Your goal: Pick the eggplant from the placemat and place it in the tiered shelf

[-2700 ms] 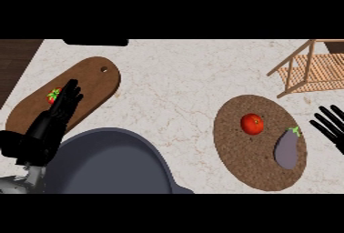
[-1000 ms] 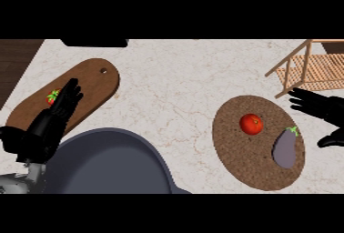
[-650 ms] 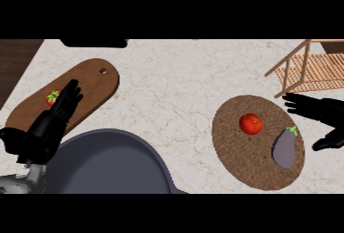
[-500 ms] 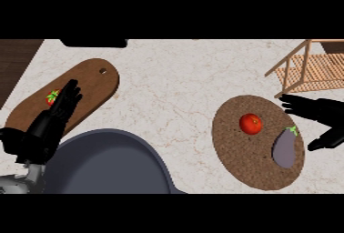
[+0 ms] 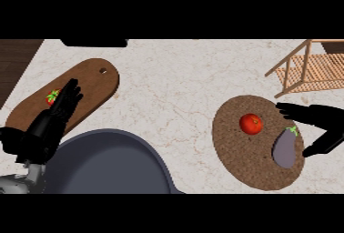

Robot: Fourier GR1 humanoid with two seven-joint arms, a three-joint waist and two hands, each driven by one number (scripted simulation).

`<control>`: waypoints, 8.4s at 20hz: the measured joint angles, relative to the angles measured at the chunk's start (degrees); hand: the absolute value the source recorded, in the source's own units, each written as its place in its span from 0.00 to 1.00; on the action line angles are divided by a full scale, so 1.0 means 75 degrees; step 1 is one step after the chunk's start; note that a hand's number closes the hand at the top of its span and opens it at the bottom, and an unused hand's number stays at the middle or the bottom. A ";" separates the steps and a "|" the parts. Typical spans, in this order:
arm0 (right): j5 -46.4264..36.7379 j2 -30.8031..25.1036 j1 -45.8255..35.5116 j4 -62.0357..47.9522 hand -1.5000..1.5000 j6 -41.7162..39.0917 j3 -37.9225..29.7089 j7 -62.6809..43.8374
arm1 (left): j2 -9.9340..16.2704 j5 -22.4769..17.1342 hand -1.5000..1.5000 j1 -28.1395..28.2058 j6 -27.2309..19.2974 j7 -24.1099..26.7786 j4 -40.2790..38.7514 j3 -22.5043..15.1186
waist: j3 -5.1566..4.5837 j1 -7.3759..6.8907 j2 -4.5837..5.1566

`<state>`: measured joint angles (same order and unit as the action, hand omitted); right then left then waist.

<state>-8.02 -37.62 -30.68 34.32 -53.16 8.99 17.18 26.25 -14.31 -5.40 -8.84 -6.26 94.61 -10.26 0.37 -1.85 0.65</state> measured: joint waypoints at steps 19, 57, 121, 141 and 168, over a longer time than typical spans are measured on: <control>-0.0385 0.0319 0.0201 -0.0256 0.00 0.0904 0.1217 0.0972 | 0.0132 -0.0129 0.50 0.0018 0.0148 0.0062 -0.0035 0.0149 | -0.0132 0.0035 -0.0102; -0.0082 0.0336 0.0537 0.0400 1.00 0.7074 0.0097 0.1698 | 0.0278 -0.0288 0.50 0.0483 -0.0306 0.0067 -0.0047 0.0237 | -0.0116 0.0732 -0.0351; -0.2127 -0.1655 -0.3261 0.0802 1.00 0.7778 -0.1273 0.0557 | -0.0512 0.0397 0.50 -0.0197 0.0507 -0.0243 -0.0069 0.0526 | -0.0047 -0.0058 -0.0002; -0.4083 -0.2170 -0.3569 -0.2302 0.00 0.9263 -0.0725 0.0548 | -0.0687 0.0675 0.50 -0.0090 0.0608 -0.0132 0.0017 0.0554 | -0.0048 -0.0122 0.0068; -0.1745 -0.4136 -0.5870 -0.3641 0.00 0.7136 -0.3673 -0.1475 | -0.0707 0.0615 0.50 0.0182 0.0738 -0.0166 0.0058 0.0854 | -0.0029 0.0128 -0.0048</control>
<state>-21.10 -68.64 -74.70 7.01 0.36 -18.57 6.12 20.95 -9.69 -4.04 -3.30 -7.51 95.05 -3.85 0.16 -0.89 0.29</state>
